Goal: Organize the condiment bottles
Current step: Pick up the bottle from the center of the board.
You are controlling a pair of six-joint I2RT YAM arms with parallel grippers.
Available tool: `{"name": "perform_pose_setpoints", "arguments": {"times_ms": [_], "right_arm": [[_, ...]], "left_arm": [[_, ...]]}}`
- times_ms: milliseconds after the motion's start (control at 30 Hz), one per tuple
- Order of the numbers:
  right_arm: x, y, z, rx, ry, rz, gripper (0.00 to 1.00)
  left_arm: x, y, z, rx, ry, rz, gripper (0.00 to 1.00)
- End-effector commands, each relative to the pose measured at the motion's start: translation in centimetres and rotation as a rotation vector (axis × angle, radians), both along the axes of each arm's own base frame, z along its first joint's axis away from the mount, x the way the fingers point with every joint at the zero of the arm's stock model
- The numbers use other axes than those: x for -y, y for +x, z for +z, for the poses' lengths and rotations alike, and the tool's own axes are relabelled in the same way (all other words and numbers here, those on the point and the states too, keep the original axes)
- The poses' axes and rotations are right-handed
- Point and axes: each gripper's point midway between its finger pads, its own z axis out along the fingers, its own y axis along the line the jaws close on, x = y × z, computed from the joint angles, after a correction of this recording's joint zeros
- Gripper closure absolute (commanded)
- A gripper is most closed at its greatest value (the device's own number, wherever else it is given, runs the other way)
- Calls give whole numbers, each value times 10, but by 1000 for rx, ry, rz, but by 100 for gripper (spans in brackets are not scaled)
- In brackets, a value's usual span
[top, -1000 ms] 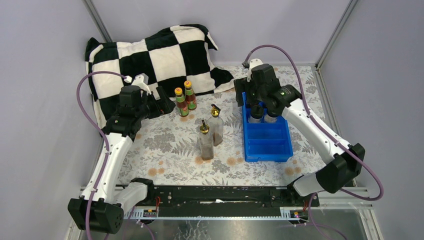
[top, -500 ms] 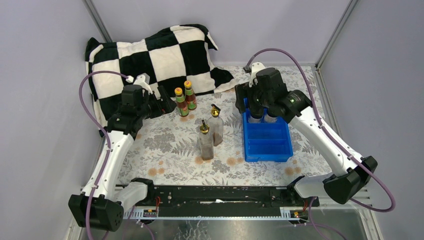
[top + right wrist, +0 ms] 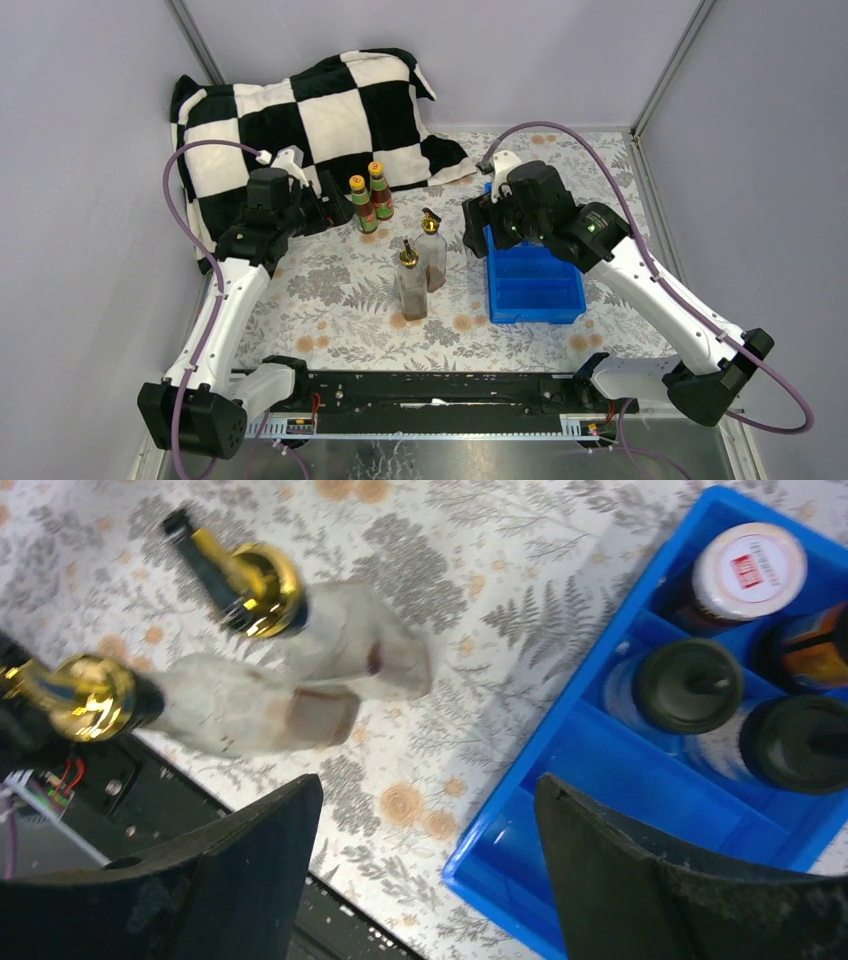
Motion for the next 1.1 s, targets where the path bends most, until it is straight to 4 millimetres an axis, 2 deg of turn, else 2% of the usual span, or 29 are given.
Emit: {"name": "perform_pose_setpoints", "arguments": {"times_ms": [0,100,300,467,633,800,1067], "right_arm": [[-18,-34,7,-17,64,108,16],[-31,-45,4,9,53,152,16],[-52,-50,-14,89,-16,187,16],[-59,-31,-20,147,-32,108,16],[-69,-13,-15,194,8,39,15],[-85,-3,-18,202,29,32,14],[-97,12,-27,223,26,0,12]], "left_arm": [[5,8,10,52,-20,-8,1],[5,7,9,52,-23,-8,1],[5,4,11,59,-21,-8,1],[5,2,13,61,-20,-8,1],[4,0,14,62,-19,-6,1],[3,0,15,63,-16,-6,1],[2,-2,17,69,-7,-6,1]]}}
